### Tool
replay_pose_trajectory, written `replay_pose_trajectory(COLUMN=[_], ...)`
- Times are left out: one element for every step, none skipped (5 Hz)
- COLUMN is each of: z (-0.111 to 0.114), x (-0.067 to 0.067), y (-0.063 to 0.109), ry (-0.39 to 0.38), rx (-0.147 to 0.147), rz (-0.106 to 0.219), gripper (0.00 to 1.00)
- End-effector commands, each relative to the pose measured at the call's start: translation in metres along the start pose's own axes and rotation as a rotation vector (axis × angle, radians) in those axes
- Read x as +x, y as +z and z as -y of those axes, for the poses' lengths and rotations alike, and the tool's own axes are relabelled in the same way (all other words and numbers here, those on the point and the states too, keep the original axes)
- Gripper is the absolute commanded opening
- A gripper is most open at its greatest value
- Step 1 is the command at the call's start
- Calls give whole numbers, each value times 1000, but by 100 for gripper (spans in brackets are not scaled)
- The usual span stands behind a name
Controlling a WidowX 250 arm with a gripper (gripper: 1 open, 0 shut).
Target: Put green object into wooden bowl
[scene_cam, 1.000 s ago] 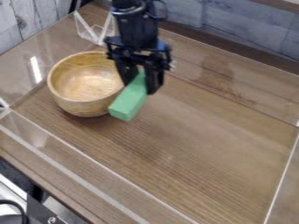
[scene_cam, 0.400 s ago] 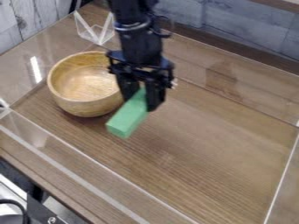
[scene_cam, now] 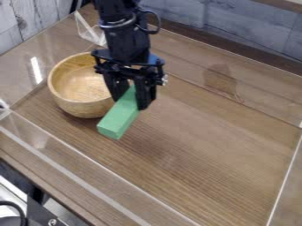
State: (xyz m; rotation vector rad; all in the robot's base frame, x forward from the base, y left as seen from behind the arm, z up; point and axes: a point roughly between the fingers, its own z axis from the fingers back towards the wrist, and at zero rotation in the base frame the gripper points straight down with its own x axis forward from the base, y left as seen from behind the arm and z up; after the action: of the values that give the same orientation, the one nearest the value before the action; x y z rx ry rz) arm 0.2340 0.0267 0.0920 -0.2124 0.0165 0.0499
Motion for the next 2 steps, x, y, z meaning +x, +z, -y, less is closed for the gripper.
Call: replay_pose_trajectory(z=[-7,-12], x=[12,14], y=[12,7], ry=[0,-1], rx=[9,8], rz=[49,48], gripper=[0,0])
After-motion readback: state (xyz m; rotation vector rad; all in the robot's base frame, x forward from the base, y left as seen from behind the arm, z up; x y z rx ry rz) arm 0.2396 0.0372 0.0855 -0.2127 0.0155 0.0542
